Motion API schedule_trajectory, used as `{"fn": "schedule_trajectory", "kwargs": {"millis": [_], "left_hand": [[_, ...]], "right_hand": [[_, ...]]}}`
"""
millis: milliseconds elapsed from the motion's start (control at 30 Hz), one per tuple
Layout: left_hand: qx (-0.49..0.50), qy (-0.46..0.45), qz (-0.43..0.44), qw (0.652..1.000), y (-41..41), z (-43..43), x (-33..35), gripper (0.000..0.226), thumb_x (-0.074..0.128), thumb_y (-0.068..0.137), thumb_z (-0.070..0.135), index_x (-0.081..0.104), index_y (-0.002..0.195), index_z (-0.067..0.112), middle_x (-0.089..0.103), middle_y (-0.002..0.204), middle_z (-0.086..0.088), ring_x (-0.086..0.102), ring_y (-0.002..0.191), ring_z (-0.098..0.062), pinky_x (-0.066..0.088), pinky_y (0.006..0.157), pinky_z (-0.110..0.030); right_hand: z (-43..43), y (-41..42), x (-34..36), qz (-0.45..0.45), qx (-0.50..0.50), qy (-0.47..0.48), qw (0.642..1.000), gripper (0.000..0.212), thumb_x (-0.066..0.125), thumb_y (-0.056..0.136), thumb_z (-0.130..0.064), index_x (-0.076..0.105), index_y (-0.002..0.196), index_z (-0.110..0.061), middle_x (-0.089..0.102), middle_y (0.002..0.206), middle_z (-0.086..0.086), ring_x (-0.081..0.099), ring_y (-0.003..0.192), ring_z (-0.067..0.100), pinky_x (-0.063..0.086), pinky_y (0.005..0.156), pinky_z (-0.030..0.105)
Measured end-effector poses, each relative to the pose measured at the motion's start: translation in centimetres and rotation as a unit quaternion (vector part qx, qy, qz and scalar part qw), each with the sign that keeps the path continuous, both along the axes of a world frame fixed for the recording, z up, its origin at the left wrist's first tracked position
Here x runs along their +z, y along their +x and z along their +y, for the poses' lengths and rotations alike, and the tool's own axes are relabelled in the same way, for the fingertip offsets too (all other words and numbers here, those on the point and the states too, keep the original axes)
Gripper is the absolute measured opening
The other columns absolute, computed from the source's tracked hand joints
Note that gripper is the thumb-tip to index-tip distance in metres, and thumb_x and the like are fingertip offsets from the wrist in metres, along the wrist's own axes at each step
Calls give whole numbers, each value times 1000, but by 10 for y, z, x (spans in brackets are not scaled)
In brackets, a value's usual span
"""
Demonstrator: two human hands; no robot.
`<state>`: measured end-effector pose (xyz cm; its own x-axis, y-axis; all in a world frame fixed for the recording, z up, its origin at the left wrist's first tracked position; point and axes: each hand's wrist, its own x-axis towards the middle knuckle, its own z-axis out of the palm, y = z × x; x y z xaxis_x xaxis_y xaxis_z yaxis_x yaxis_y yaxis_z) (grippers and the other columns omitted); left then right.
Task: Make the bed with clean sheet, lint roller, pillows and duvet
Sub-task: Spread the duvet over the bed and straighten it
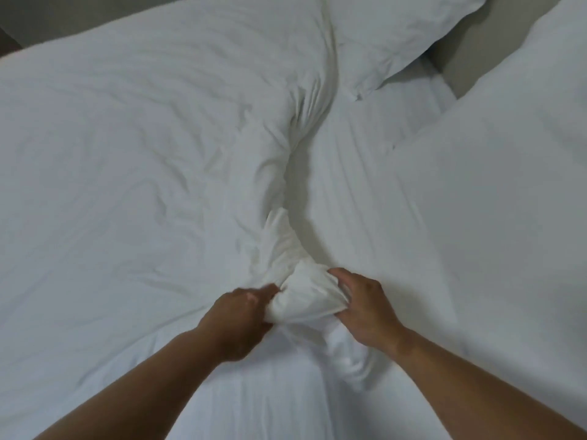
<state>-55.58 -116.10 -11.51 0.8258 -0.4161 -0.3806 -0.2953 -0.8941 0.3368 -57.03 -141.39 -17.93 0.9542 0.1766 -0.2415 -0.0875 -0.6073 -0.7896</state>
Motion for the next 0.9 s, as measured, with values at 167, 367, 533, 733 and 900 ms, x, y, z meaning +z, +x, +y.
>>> {"fn": "schedule_trajectory", "kwargs": {"millis": [167,367,533,733,900], "left_hand": [[-112,-44,-21,993,-65,-8,23,37,50,81,38,56,117,35,70,106,9,67,95,-19,53,77,-31],[-184,0,0,983,-114,0,-12,47,62,68,28,49,112,37,65,91,13,65,79,-15,50,65,-28],[-242,141,54,958,-120,12,-47,54,79,48,29,72,100,39,72,86,15,70,69,-7,56,56,-25],[-332,270,204,881,-78,-25,-52,43,50,99,41,55,134,18,52,142,-9,51,128,-28,42,109,-42],[-247,117,-37,961,18,-149,-68,42,41,100,31,41,141,26,44,142,-6,44,130,-27,43,103,-40]], "right_hand": [[-31,-75,77,-52,115,-240,963,71,78,62,-24,56,128,-43,61,98,-10,67,78,18,56,68,30],[4,-168,58,-115,44,-340,932,71,86,35,-15,71,101,-38,53,72,-11,53,50,12,48,51,24],[36,-194,-9,69,80,-253,962,70,62,76,-14,45,140,-35,55,110,0,61,98,23,52,87,36],[-11,-165,-34,119,-180,-108,971,48,59,92,-53,51,136,-36,57,120,-7,56,114,10,46,100,31],[-50,-115,-66,295,-270,-172,900,90,65,74,-73,36,140,-19,52,135,9,51,125,30,47,96,41]]}}
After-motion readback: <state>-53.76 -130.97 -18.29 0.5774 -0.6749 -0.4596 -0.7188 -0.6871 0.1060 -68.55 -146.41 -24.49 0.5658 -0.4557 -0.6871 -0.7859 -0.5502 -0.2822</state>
